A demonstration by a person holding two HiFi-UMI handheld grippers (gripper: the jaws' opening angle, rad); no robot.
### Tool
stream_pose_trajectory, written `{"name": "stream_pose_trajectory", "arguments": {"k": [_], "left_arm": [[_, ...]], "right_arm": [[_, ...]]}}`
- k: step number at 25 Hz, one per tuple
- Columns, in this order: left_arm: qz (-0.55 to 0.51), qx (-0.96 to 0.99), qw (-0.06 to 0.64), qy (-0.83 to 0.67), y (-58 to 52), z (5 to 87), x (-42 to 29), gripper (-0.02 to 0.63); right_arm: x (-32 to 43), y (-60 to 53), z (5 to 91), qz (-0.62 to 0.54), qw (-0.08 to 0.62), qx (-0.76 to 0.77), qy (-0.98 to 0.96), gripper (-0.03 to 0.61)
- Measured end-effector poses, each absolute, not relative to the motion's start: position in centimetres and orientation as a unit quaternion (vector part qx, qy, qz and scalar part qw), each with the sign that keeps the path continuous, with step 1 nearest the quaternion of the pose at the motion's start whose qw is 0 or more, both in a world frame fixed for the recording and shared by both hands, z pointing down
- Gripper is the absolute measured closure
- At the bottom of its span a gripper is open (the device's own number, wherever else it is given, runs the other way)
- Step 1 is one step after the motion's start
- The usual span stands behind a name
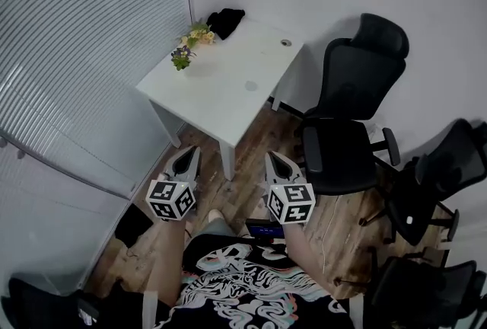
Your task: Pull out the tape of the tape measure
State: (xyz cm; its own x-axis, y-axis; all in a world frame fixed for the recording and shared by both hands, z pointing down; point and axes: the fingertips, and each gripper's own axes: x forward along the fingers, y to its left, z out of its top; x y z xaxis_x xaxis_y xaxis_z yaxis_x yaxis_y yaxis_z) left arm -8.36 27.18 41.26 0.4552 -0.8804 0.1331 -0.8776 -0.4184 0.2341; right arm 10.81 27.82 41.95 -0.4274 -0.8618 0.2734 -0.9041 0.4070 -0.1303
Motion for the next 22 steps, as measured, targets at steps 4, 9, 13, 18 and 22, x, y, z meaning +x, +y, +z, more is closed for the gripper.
{"name": "stream_pose_trajectory", "arguments": {"k": [4, 9, 13, 18, 22], "left_arm": [[-0.016, 0.838, 0.161, -0.522, 27.9, 41.6, -9.2, 0.548], [-0.012, 0.824, 0.165, -0.541, 28.1, 42.3, -10.4, 0.472], [-0.019, 0.817, 0.164, -0.553, 26.2, 42.4, -11.3, 0.465], [-0.017, 0.820, 0.170, -0.547, 21.0, 43.4, -11.0, 0.465], [-0.014, 0.825, 0.184, -0.534, 15.0, 44.5, -10.1, 0.465]], "right_arm": [[10.2, 28.0, 42.5, 0.142, 0.080, 0.526, -0.835, 0.507], [9.3, 27.4, 42.9, 0.147, 0.082, 0.515, -0.840, 0.462], [9.3, 25.4, 42.9, 0.148, 0.080, 0.517, -0.839, 0.446], [10.1, 21.4, 44.0, 0.155, 0.087, 0.532, -0.828, 0.424], [10.9, 17.0, 45.1, 0.167, 0.099, 0.542, -0.817, 0.419]]}}
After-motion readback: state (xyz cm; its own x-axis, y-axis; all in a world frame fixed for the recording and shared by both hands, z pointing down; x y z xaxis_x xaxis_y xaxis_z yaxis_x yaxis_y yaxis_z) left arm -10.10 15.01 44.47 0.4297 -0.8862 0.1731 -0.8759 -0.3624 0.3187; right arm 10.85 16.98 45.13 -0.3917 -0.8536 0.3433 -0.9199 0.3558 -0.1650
